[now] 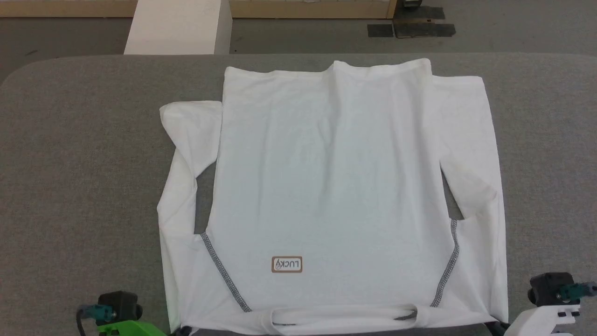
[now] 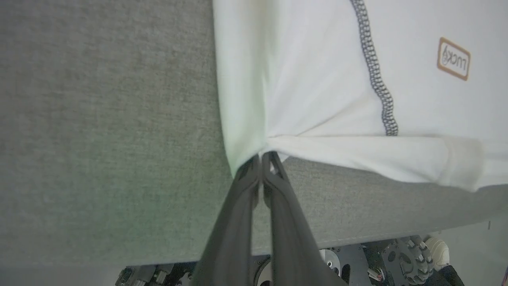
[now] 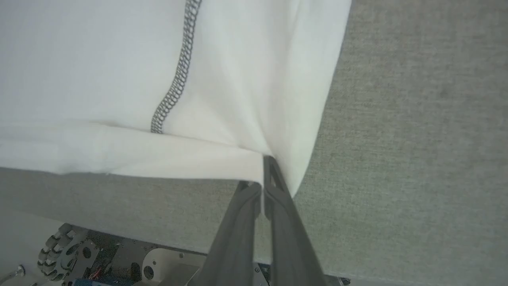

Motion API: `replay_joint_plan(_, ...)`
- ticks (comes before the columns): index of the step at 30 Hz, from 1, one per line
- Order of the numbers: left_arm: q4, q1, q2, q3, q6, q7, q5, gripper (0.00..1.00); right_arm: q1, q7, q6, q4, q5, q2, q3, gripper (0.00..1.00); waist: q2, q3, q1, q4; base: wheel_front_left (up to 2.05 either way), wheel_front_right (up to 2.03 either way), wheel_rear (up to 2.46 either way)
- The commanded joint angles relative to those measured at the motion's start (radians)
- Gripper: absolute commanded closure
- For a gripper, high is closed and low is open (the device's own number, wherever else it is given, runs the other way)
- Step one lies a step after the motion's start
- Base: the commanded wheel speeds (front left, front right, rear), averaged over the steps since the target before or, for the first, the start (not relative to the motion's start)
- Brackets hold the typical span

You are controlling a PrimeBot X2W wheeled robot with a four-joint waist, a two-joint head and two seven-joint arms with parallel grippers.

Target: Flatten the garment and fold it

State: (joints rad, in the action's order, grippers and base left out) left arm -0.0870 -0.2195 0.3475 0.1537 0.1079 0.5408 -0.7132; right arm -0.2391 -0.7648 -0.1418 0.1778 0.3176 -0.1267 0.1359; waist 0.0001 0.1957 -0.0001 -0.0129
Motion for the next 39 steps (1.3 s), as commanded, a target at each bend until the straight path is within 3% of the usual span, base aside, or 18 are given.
replay_joint_plan(1, 0.031, -0.051, 0.028, -0.014, 0.034, 0.016, 0.007, 1.0, -0.015, -0.009, 0.011, -0.005, -0.018, -0.007, 0.023, 1.0, -0.0001, 0.0, 0.0001, 0.002, 0.0, 0.0, 0.0)
replay_joint_plan(5, 0.035, -0.06, 0.011, 0.0, 0.032, 0.013, 0.0, 1.0, -0.023, -0.007, 0.011, -0.041, -0.027, 0.01, 0.012, 1.0, -0.0001, -0.002, 0.0001, 0.003, 0.0, 0.0, 0.0)
replay_joint_plan(6, 0.036, -0.055, 0.002, -0.001, 0.034, -0.009, 0.006, 0.31, -0.019, 0.007, 0.011, -0.05, -0.028, 0.013, 0.012, 1.0, -0.0001, -0.003, 0.0001, 0.003, 0.0, 0.0, 0.0)
replay_joint_plan(7, 0.039, -0.048, -0.005, -0.003, 0.033, -0.032, 0.012, 0.0, -0.014, 0.026, 0.011, -0.053, -0.029, 0.015, 0.012, 0.81, -0.0001, -0.004, 0.0001, 0.003, 0.0, 0.0, 0.0)
replay_joint_plan(8, 0.045, -0.042, -0.015, -0.002, 0.028, -0.055, 0.014, 0.0, -0.009, 0.048, 0.011, -0.059, -0.029, 0.017, 0.01, 0.51, -0.0001, -0.007, 0.0001, 0.002, 0.0, 0.0, 0.0)
replay_joint_plan(9, 0.05, -0.036, -0.023, -0.002, 0.024, -0.072, 0.015, 0.0, -0.006, 0.064, 0.011, -0.064, -0.029, 0.018, 0.009, 0.09, -0.0001, -0.011, 0.0001, 0.002, 0.0, 0.0, 0.0)
replay_joint_plan(10, 0.055, -0.029, -0.03, -0.004, 0.02, -0.095, 0.018, 0.0, -0.004, 0.082, 0.011, -0.069, -0.028, 0.02, 0.009, 0.0, -0.0001, -0.016, 0.0001, 0.0, 0.0, 0.0, 0.0)
replay_joint_plan(22, -0.004, 0.084, -0.027, -0.084, -0.021, -0.281, 0.029, 0.0, 0.025, 0.312, 0.011, -0.01, -0.033, 0.003, 0.028, 0.0, -0.0001, -0.033, 0.0001, -0.033, 0.0, 0.0, 0.0)
replay_joint_plan(30, 0.019, 0.293, 0.017, -0.107, -0.02, -0.365, 0.11, 0.0, 0.117, 0.451, 0.011, 0.023, -0.053, -0.005, -0.016, 0.0, -0.0001, 0.044, 0.0001, -0.067, 0.0, 0.0, 0.0)
replay_joint_plan(34, 0.114, 0.469, 0.068, -0.086, -0.047, -0.35, 0.155, 0.0, 0.193, 0.518, 0.011, 0.008, -0.069, 0.001, -0.044, 0.0, -0.0001, 0.119, 0.0001, -0.081, 0.0, 0.0, 0.0)
replay_joint_plan(39, 0.242, 0.702, 0.135, -0.06, -0.081, -0.249, 0.174, 0.0, 0.301, 0.587, 0.011, -0.021, -0.086, 0.01, -0.074, 0.0, -0.0001, 0.212, 0.0001, -0.107, 0.0, 0.0, 0.0)
